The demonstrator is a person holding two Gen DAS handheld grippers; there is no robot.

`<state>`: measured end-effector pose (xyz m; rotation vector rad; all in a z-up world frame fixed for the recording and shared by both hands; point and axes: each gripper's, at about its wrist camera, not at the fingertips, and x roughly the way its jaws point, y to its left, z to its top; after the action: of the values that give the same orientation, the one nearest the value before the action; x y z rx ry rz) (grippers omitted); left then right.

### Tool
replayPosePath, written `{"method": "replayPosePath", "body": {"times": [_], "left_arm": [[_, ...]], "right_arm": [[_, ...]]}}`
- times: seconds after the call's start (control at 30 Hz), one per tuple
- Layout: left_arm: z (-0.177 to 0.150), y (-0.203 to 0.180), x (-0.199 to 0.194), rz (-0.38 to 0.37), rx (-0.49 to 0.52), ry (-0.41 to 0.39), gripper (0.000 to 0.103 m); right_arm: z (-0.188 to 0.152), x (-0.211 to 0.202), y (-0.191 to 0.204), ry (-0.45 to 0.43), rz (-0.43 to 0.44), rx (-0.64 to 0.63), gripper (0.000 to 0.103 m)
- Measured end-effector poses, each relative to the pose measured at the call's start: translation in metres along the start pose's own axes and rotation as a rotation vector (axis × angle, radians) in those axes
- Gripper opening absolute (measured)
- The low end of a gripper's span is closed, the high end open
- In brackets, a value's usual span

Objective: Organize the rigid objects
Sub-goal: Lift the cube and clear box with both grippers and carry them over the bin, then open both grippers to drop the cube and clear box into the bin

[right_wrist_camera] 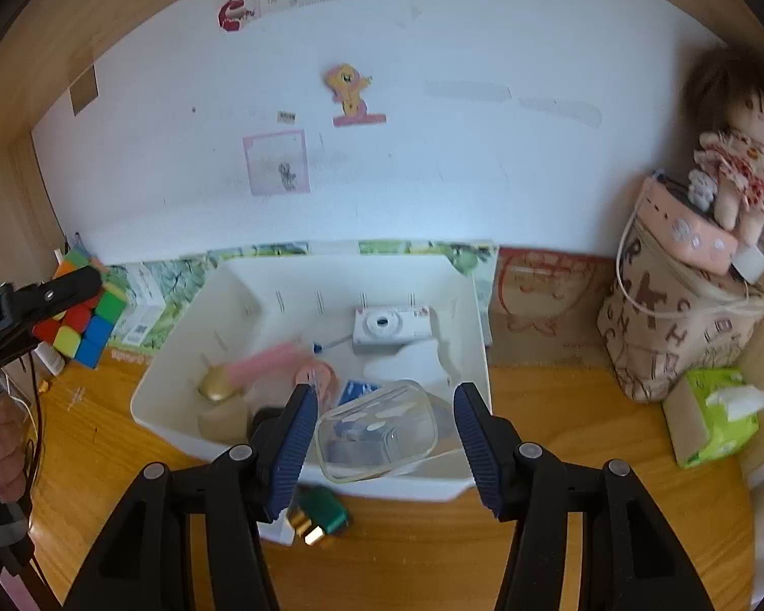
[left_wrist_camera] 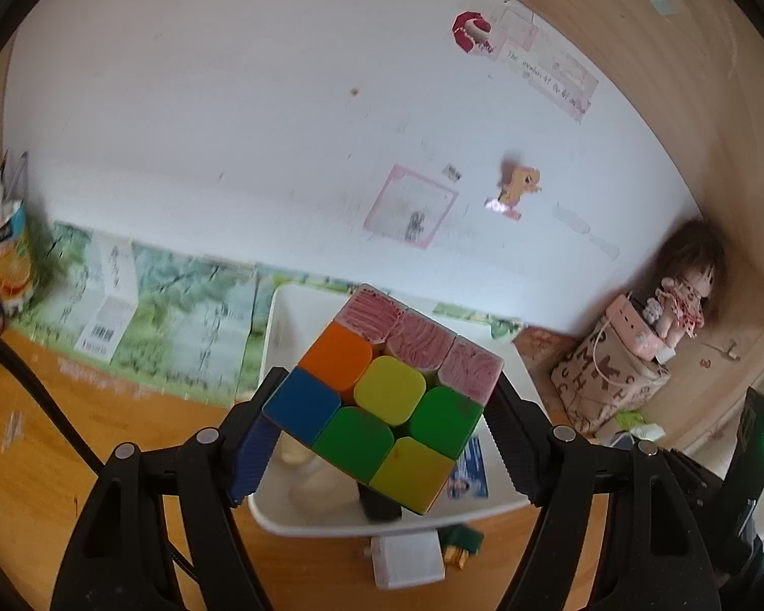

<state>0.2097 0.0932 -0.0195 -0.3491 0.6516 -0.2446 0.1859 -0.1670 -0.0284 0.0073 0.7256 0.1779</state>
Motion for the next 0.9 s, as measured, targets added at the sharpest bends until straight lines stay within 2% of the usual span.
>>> {"method": "replayPosePath", "body": {"times": [0.2, 0.33, 0.5, 0.77, 0.9], "left_arm": [[0.025, -0.006, 0.02, 0.001, 0.005, -0.048, 0.078], [0.031, -0.008, 0.036, 0.018, -0.008, -0.047, 0.078], [0.029, -0.005, 0.061, 0.036, -0.024, 0.008, 0.078], [0.022, 0.002, 0.094, 0.071, -0.03, 0.116, 0.078], [0.018, 0.007, 0.098, 0.039, -0.059, 0.124, 0.079]], "right_arm": [[0.009, 0.012, 0.006, -0.027, 0.037, -0.043, 0.056], [0.01, 0.023, 0.01, -0.04, 0.084, -0.065, 0.056], [0.009, 0.039, 0.015, -0.054, 0.135, -0.074, 0.056], [0.004, 0.065, 0.025, -0.018, 0.183, -0.074, 0.056], [0.003, 0.07, 0.025, -0.002, 0.187, -0.069, 0.058]]}}
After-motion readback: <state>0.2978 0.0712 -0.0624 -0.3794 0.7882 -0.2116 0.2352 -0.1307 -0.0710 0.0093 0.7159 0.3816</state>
